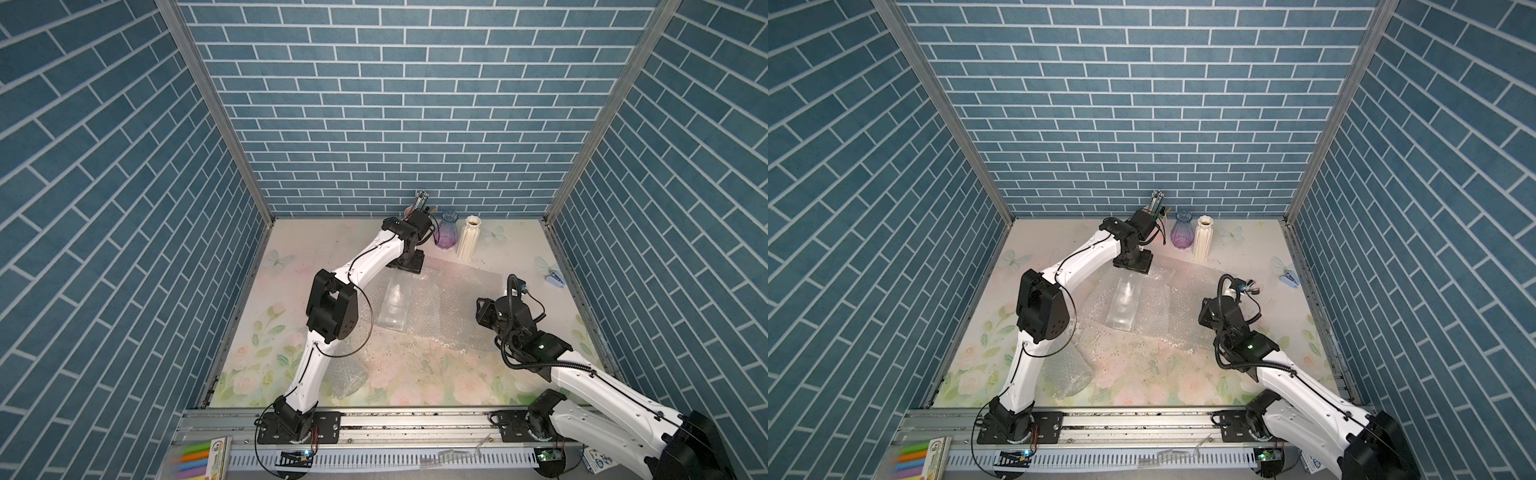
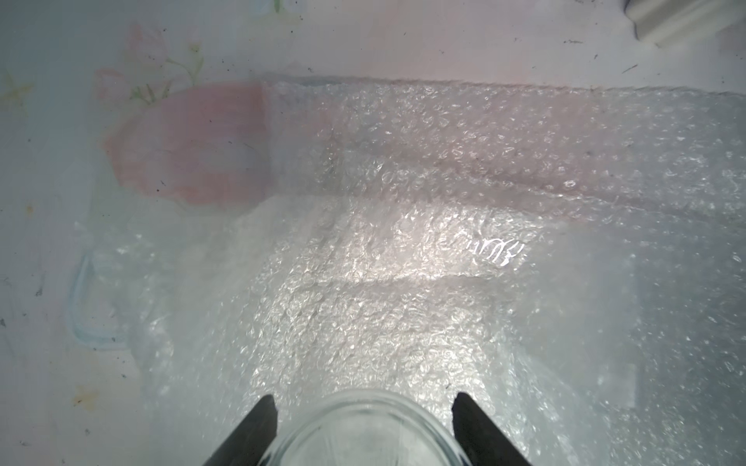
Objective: Unwrap the vase from the bubble wrap
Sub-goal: Pick up the vase from the bubble wrap.
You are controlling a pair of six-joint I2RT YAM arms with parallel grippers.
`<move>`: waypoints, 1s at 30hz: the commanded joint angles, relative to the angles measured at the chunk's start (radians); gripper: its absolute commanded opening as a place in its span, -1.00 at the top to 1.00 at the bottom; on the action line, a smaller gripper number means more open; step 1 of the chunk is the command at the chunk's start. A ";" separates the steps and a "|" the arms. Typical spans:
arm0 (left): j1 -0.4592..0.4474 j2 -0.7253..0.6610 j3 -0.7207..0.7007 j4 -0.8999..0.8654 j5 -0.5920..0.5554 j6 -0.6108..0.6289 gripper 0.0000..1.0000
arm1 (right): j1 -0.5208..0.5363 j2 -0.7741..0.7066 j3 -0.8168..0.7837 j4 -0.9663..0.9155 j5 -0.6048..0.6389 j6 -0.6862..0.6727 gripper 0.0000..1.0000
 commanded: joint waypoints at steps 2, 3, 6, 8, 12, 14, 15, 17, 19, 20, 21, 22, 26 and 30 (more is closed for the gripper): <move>-0.013 -0.105 -0.084 0.078 -0.049 -0.017 -0.31 | -0.004 -0.016 -0.008 -0.005 0.013 -0.005 0.10; -0.015 -0.131 -0.115 0.096 -0.056 -0.021 -0.30 | -0.003 -0.015 -0.008 -0.006 0.013 -0.006 0.10; -0.023 -0.203 -0.196 0.136 -0.070 -0.035 -0.29 | -0.003 -0.016 -0.008 -0.006 0.013 -0.006 0.10; -0.029 -0.251 -0.248 0.161 -0.085 -0.040 -0.29 | -0.003 -0.017 -0.010 -0.007 0.012 -0.006 0.11; -0.044 -0.362 -0.377 0.233 -0.107 -0.064 -0.28 | -0.003 -0.018 -0.008 -0.007 0.012 -0.004 0.12; -0.054 -0.423 -0.454 0.280 -0.122 -0.078 -0.28 | -0.003 -0.025 -0.009 -0.010 0.012 -0.003 0.13; -0.061 -0.458 -0.500 0.313 -0.125 -0.083 -0.28 | -0.003 -0.032 -0.010 -0.011 0.012 -0.003 0.13; -0.076 -0.519 -0.574 0.360 -0.144 -0.099 -0.28 | -0.003 -0.043 -0.011 -0.014 0.016 -0.003 0.13; -0.092 -0.575 -0.635 0.388 -0.172 -0.111 -0.28 | -0.003 -0.055 -0.013 -0.022 0.021 -0.001 0.13; -0.098 -0.599 -0.661 0.402 -0.185 -0.114 -0.28 | -0.003 -0.060 -0.013 -0.025 0.021 -0.001 0.14; -0.105 -0.624 -0.688 0.417 -0.191 -0.116 -0.28 | -0.003 -0.066 -0.015 -0.027 0.023 -0.001 0.14; -0.108 -0.650 -0.714 0.432 -0.193 -0.117 -0.28 | -0.003 -0.073 -0.017 -0.030 0.025 0.001 0.14; -0.129 -0.733 -0.797 0.484 -0.223 -0.123 -0.27 | -0.003 -0.090 -0.028 -0.035 0.030 0.011 0.15; -0.143 -0.810 -0.885 0.548 -0.235 -0.122 -0.27 | -0.003 -0.107 -0.044 -0.033 0.037 0.022 0.15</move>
